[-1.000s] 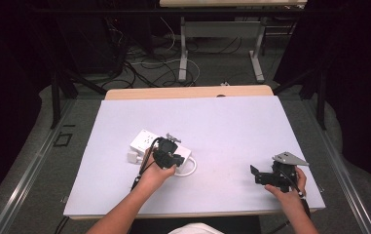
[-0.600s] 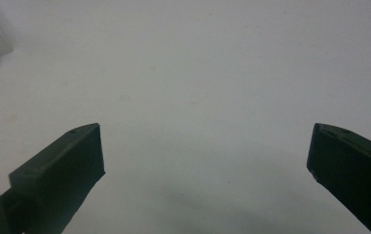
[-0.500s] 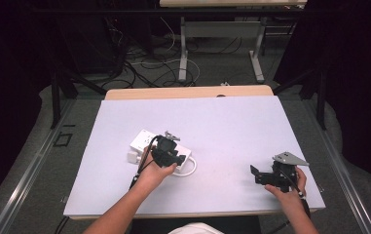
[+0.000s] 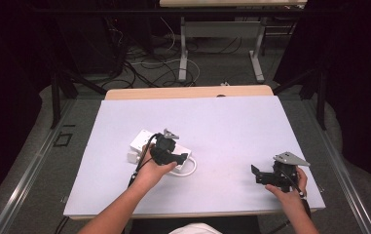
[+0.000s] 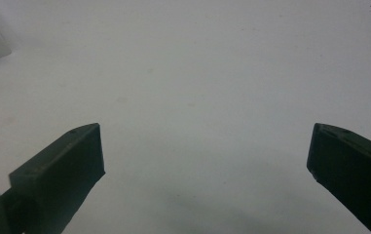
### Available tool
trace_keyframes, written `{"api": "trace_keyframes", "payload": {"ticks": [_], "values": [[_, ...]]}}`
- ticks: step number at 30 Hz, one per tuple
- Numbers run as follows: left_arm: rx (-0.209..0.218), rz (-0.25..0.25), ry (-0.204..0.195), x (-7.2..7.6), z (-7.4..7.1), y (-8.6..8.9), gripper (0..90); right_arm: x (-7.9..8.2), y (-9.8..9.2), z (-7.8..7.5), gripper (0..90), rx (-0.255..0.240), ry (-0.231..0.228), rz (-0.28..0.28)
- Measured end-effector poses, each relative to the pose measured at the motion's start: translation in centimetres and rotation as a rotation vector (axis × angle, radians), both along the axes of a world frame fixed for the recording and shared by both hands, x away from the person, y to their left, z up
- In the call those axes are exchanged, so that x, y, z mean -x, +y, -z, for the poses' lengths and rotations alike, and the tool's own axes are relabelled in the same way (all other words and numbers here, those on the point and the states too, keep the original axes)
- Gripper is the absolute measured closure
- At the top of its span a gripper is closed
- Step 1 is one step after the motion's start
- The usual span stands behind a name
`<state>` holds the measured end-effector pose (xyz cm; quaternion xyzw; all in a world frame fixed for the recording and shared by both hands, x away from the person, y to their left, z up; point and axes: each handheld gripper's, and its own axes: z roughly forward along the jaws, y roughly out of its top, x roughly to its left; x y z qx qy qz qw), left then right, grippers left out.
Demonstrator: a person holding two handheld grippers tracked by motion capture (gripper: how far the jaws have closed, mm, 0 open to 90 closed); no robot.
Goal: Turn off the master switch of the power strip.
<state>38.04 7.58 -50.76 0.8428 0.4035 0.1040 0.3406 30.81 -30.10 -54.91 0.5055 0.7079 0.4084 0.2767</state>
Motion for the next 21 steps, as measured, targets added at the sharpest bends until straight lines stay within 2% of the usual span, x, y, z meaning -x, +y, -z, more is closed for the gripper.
{"api": "trace_keyframes", "payload": {"ticks": [2,3,6,9,10,12,14,15,16,18,21], "values": [[-0.009,0.006,-0.007,0.0,0.0,0.0,37.1,0.0,0.1,0.0,0.0,-0.005,0.004,0.002],[0.002,0.002,-0.013,0.0,-0.1,0.1,34.6,0.0,0.0,0.0,0.0,0.002,0.004,0.001],[-0.011,0.002,-0.021,0.1,-0.3,0.2,29.3,0.0,0.1,0.0,0.0,-0.003,0.007,0.002],[-0.013,0.009,-0.045,0.0,-0.5,0.5,29.1,-0.1,0.1,0.0,0.0,-0.003,0.001,-0.005],[-0.002,0.0,-0.046,0.1,-0.6,0.5,29.1,-0.1,0.1,0.0,0.0,-0.003,0.001,-0.005],[-0.015,0.011,-0.053,-0.1,-0.9,0.8,28.7,-0.1,0.2,0.0,0.0,-0.002,0.001,-0.006],[0.011,-0.017,-0.046,-0.1,-1.1,0.9,28.6,0.0,0.3,-0.1,0.0,-0.003,0.006,-0.002],[-0.006,-0.011,-0.049,-0.2,-1.4,1.1,28.8,-0.1,0.3,-0.1,0.0,-0.002,-0.004,-0.005],[0.008,-0.032,-0.027,-0.2,-1.6,1.4,30.2,0.0,0.3,-0.1,0.0,0.001,-0.002,-0.003],[0.016,-0.035,-0.015,-0.3,-1.7,1.6,29.5,0.0,0.4,-0.1,0.0,-0.004,0.004,-0.007],[0.026,-0.051,-0.009,-0.3,-1.8,1.8,19.4,0.0,0.4,-0.1,0.0,-0.006,0.001,-0.009]]}}
